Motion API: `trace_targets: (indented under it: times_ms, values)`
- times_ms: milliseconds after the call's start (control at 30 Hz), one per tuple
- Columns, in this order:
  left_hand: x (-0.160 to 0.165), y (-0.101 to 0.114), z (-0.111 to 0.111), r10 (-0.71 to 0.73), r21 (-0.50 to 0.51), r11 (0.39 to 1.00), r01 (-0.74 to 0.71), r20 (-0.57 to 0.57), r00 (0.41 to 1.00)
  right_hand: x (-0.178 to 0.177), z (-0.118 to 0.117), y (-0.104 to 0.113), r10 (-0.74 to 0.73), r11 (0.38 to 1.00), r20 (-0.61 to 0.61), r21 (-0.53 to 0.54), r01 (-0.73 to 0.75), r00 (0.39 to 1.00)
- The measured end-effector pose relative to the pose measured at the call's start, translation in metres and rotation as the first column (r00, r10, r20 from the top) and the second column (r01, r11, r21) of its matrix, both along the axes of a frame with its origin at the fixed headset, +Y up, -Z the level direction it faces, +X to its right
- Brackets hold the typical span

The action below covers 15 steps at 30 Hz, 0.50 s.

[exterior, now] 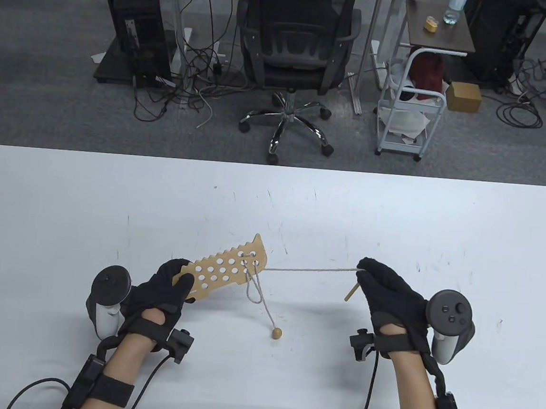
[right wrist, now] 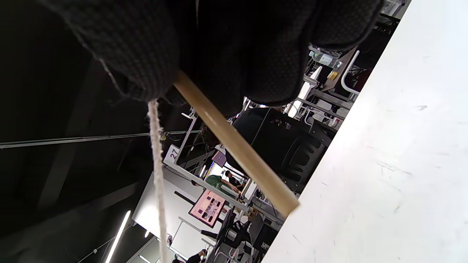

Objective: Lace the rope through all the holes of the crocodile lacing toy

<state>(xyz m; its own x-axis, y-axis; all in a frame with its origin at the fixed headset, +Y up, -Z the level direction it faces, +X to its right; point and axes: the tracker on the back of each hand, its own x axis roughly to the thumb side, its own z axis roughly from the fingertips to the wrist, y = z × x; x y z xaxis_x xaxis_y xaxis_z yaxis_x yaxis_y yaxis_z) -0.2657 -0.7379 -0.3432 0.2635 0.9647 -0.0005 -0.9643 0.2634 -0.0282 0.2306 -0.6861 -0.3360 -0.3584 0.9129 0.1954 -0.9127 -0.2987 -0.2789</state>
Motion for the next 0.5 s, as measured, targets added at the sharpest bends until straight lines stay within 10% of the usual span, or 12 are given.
trace_targets:
  times_ms: [500]
  values:
    - [-0.010,0.000,-0.001,0.010,-0.007,1.000,-0.011,-0.047,0.999,0.020,0.001,0.003,-0.058,0.998,0.066,0.015,0.057,0.996]
